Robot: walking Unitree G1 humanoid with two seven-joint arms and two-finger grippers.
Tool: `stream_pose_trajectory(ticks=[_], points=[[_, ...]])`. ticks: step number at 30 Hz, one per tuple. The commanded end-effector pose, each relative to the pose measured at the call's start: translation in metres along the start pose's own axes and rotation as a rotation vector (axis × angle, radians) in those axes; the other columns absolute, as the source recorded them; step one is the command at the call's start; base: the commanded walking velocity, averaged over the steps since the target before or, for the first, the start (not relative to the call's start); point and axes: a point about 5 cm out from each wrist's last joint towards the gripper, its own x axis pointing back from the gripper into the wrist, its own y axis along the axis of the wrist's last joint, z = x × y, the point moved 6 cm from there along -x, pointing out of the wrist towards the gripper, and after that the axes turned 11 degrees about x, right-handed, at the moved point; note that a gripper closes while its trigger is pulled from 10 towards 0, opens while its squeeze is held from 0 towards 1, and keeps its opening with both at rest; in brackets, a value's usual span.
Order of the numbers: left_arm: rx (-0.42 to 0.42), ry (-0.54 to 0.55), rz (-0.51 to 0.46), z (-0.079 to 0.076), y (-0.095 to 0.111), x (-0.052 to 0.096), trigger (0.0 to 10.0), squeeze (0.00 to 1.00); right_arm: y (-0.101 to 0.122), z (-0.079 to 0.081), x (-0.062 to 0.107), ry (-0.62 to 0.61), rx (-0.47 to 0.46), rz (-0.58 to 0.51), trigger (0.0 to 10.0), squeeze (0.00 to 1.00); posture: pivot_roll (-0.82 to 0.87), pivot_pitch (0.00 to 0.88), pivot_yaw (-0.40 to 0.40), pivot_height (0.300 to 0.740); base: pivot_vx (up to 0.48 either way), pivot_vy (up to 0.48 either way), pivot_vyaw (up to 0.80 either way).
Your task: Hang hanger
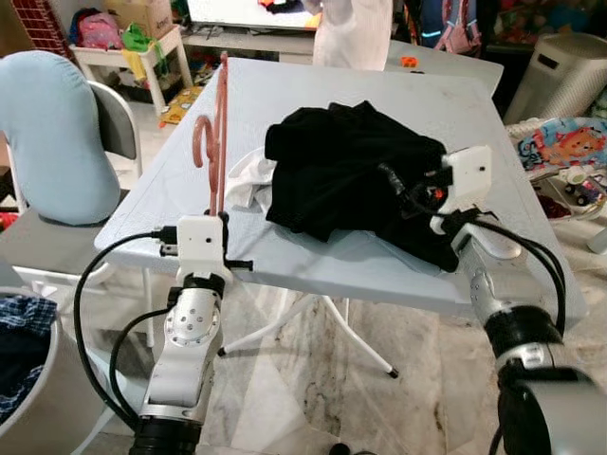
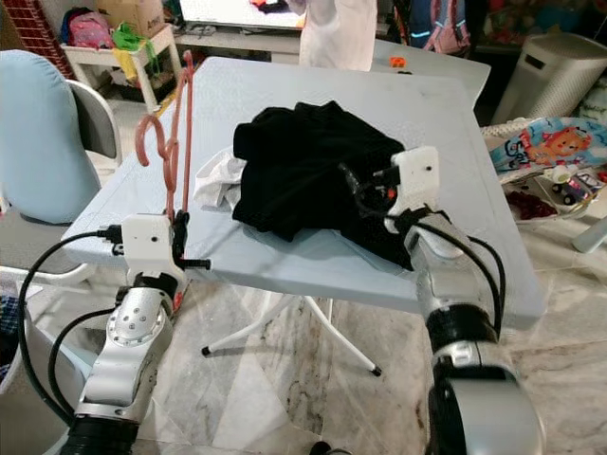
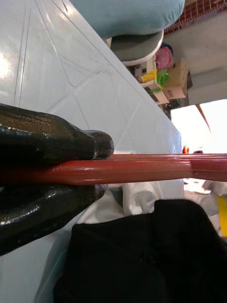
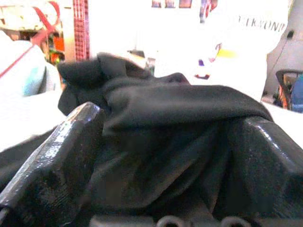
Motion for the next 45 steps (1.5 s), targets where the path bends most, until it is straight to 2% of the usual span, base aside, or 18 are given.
stream_pose_trajectory(ticks=[1,9,13,15,21,23,27,29,31,32,33,36,39,42,44,45], points=[[-0.011,-0.02,-0.006,-0.007,0.001,-0.004,10.0,0.0,0.022,-0.001,-0.008,0.004,0.025,-0.062,10.0,0.0,0.01,0.068,0.024,0.74,0.0,0.0,0.0],[-0.012,-0.047,-0.005,-0.013,0.003,-0.007,10.0,0.0,0.04,-0.003,-0.018,0.007,0.013,-0.073,10.0,0.0,0.01,0.062,0.038,0.74,0.0,0.0,0.0],[-0.016,-0.037,0.01,-0.011,-0.002,-0.004,10.0,0.0,0.032,0.008,-0.015,0.038,0.021,-0.04,10.0,0.0,0.01,0.062,0.024,0.74,0.0,0.0,0.0],[0.009,-0.03,0.021,-0.012,-0.004,-0.002,10.0,0.0,0.024,0.019,-0.006,0.062,0.045,-0.031,10.0,0.0,0.01,0.067,0.014,0.74,0.0,0.0,0.0],[0.019,-0.031,0.022,-0.015,-0.004,0.006,10.0,0.0,0.003,0.018,0.018,-0.038,-0.01,0.025,10.0,0.0,0.02,0.094,-0.01,0.74,0.0,0.0,0.0],[0.017,-0.028,0.03,-0.014,-0.006,0.009,10.0,0.0,-0.005,0.022,0.029,-0.029,0.009,0.062,10.0,0.0,0.02,0.106,-0.013,0.74,0.0,0.0,0.0],[0.007,-0.03,0.045,-0.012,-0.01,0.015,10.0,0.0,-0.013,0.021,0.049,-0.049,0.04,0.109,10.0,0.0,0.0,0.125,-0.008,0.74,0.0,0.0,0.0],[0.002,-0.037,0.048,-0.013,-0.011,0.016,10.0,0.0,-0.018,0.025,0.054,-0.012,0.01,0.145,10.0,0.0,0.0,0.133,-0.005,0.74,0.0,0.0,0.0],[-0.007,-0.063,0.057,-0.018,-0.012,0.016,10.0,0.0,-0.021,0.042,0.067,0.164,0.037,0.187,10.0,0.0,-0.01,0.141,-0.003,0.74,0.0,0.0,0.0],[-0.007,-0.063,0.057,-0.018,-0.012,0.016,10.0,0.0,-0.021,0.042,0.067,0.164,0.037,0.187,10.0,0.0,-0.01,0.141,-0.003,0.74,0.0,0.0,0.0],[-0.008,-0.067,0.055,-0.019,-0.011,0.015,10.0,0.0,-0.014,0.032,0.067,0.142,0.061,0.161,10.0,0.0,-0.02,0.145,-0.005,0.74,0.0,0.0,0.0],[-0.004,-0.067,0.044,-0.02,-0.007,0.013,10.0,0.0,-0.007,0.001,0.063,-0.015,0.085,0.15,10.0,0.0,-0.03,0.152,-0.012,0.74,0.0,0.0,0.0],[-0.003,-0.069,0.043,-0.02,-0.006,0.013,10.0,0.0,-0.001,-0.019,0.062,-0.159,0.087,0.142,10.0,0.0,-0.03,0.156,-0.017,0.74,0.0,0.0,0.0],[-0.002,-0.07,0.056,-0.023,-0.01,0.016,10.0,0.0,-0.002,-0.018,0.061,-0.231,0.046,0.144,10.0,0.0,-0.02,0.159,-0.022,0.74,0.0,0.0,0.0],[-0.016,-0.079,0.061,-0.026,-0.011,0.019,10.0,0.0,-0.009,-0.001,0.06,-0.23,0.014,0.161,10.0,0.0,-0.01,0.163,-0.023,0.74,0.0,0.0,0.0],[-0.016,-0.079,0.061,-0.026,-0.011,0.019,10.0,0.0,-0.009,-0.001,0.06,-0.23,0.014,0.161,10.0,0.0,-0.01,0.163,-0.023,0.74,0.0,0.0,0.0]])
